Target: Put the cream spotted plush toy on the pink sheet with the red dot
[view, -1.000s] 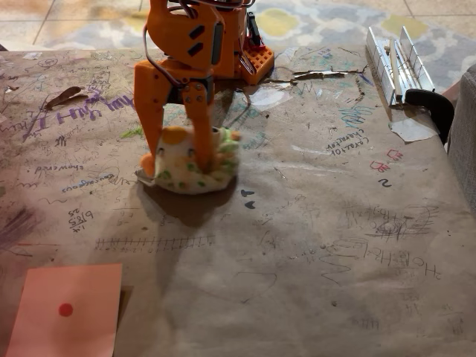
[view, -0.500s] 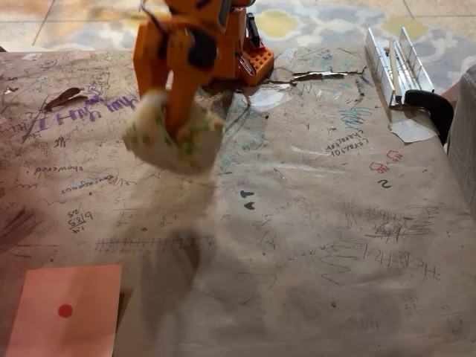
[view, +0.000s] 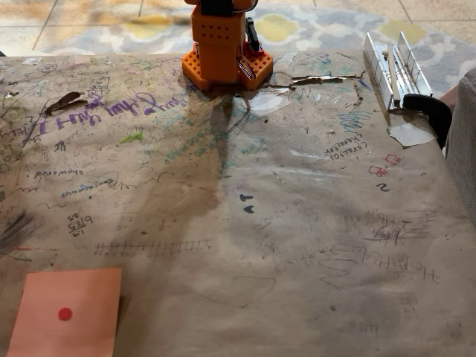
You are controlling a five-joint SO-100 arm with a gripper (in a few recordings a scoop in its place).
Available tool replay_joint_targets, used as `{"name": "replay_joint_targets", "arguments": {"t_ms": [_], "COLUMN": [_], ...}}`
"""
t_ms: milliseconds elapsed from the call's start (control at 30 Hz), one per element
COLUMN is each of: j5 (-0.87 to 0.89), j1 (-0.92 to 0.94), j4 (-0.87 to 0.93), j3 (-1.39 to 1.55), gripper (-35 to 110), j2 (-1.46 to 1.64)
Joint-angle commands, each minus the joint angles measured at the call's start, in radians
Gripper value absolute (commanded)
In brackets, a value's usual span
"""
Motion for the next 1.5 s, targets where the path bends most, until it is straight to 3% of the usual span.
{"name": "replay_joint_targets", "arguments": {"t_ms": [0, 367, 867, 1300, 1433, 1467], "j5": [-0.086, -0.276, -0.109, -0.049, -0.064, -0.14], "j1": [-0.008, 0.031, 0.213, 0.206, 0.232, 0.235], "j4": [-0.083, 0.025, -0.032, -0.012, 0.152, 0.064], "j3": [-0.084, -0.219, -0.245, -0.244, -0.017, 0.193], "gripper": [0, 0, 0, 0, 0, 1], "j2": [0.084, 0.172, 0.172, 0.172, 0.161, 0.158]}}
